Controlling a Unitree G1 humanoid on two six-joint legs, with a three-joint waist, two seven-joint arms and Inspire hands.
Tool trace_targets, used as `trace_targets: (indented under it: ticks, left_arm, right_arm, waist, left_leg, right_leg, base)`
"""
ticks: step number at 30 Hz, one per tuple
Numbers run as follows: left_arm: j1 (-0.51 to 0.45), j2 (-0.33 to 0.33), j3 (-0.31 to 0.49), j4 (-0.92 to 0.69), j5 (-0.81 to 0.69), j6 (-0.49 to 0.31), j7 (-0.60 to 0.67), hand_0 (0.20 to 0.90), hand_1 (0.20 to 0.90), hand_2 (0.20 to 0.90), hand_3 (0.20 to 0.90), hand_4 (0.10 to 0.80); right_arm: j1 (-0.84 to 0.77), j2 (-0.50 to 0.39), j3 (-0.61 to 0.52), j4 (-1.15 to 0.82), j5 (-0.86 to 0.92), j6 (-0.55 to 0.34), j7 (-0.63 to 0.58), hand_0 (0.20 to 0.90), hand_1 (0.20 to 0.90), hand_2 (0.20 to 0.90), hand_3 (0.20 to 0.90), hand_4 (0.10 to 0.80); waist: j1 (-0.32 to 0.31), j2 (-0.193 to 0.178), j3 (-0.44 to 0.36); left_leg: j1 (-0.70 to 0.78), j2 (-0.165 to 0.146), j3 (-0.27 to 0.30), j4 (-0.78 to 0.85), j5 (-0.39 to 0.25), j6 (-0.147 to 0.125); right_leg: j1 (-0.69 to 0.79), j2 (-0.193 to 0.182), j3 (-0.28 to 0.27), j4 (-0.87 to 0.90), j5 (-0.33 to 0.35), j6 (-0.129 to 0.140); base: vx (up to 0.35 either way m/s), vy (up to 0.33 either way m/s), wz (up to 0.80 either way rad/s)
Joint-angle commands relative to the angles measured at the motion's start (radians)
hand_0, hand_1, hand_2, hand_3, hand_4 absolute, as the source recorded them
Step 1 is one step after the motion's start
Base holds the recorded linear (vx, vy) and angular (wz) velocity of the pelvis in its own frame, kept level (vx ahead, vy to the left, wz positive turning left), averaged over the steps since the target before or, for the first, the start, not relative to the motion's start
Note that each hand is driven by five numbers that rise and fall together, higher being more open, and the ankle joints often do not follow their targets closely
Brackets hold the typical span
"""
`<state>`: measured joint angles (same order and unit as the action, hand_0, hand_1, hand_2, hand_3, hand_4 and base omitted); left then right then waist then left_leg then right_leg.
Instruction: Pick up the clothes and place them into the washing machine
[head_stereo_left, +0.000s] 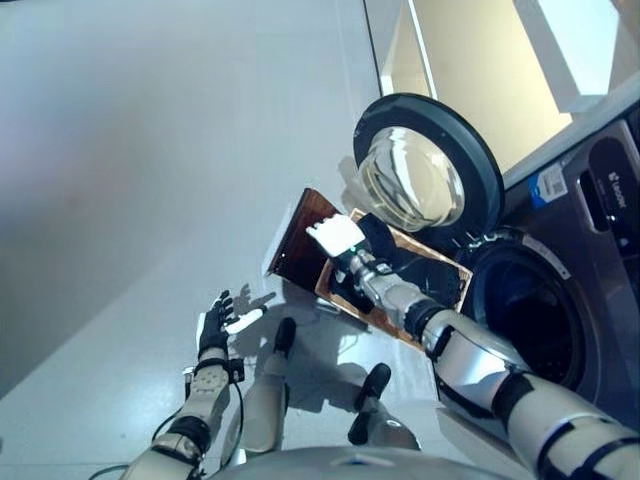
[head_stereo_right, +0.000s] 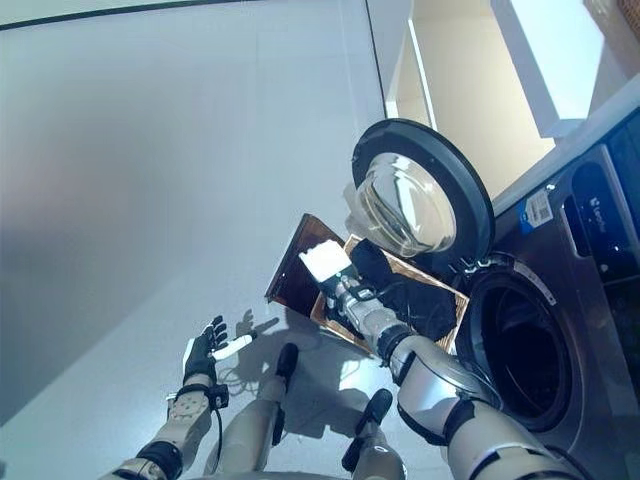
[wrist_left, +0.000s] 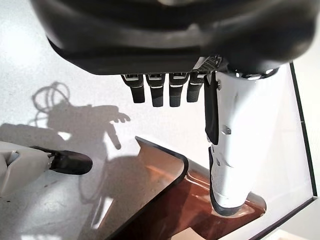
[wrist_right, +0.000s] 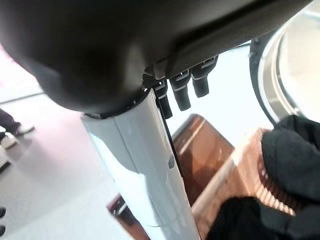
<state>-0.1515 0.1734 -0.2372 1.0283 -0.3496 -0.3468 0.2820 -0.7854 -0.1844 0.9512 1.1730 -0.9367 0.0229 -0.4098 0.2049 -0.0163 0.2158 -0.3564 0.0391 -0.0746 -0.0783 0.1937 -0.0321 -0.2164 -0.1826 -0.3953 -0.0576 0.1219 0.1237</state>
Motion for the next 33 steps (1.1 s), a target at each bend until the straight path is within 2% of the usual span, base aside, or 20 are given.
trace_targets:
  ticks: [1,13,25,33]
  left_arm:
    - [-0.063,0.04,0.0,0.019,0.024,-0.043,0.015,0.9,0.9,0.9,0.9,0.8]
    - [-0.06,0.044,0.017,0.036,0.027,-0.044,0.011,0.9,0.9,0.9,0.9,0.8]
    - [-0.046,0.049,0.022,-0.006,0.002,-0.061,0.008,0.9,0.9,0.9,0.9,0.8]
    - [-0.048,0.043,0.019,-0.045,-0.016,-0.071,0.008,0.9,0.9,0.9,0.9,0.8]
  right_arm:
    - [-0.098,-0.006,-0.019,0.0,-0.015,0.009,-0.028,0.9,0.9,0.9,0.9,0.8]
    - [-0.032,-0.092,-0.02,-0.003,-0.016,-0.012,-0.013,0.9,0.9,0.9,0.9,0.8]
    - [-0.029,-0.152,-0.036,0.033,-0.026,0.002,-0.021,0.9,0.9,0.9,0.9,0.8]
    - [-0.019,-0.136,-0.044,0.034,-0.025,0.001,-0.018,0.9,0.9,0.9,0.9,0.8]
  waist:
    - [0.016,-0.048,0.019]
    - [0.005,-0.071,-0.001]
    - [0.007,-0.05,0.024]
    - [0.013,-0.041,0.037]
  left_leg:
    - [0.048,-0.036,0.053,-0.009,-0.062,-0.049]
    - [0.072,-0.031,0.052,-0.009,-0.07,-0.049]
    - [0.039,-0.038,0.035,-0.009,-0.051,-0.051]
    - [0.021,-0.041,0.027,-0.009,-0.044,-0.05]
  right_leg:
    - [0.0,-0.048,0.015,0.073,0.029,0.02]
    - [0.021,-0.042,0.016,0.069,0.027,0.023]
    - [-0.001,-0.043,0.004,0.069,0.026,0.019]
    - [-0.013,-0.048,-0.003,0.07,0.029,0.019]
  base:
    - [0.0,0.0,0.0]
    - [0.0,0.0,0.0]
    - [-0.007,-0.001,0.01]
    - [-0.016,-0.004,0.06]
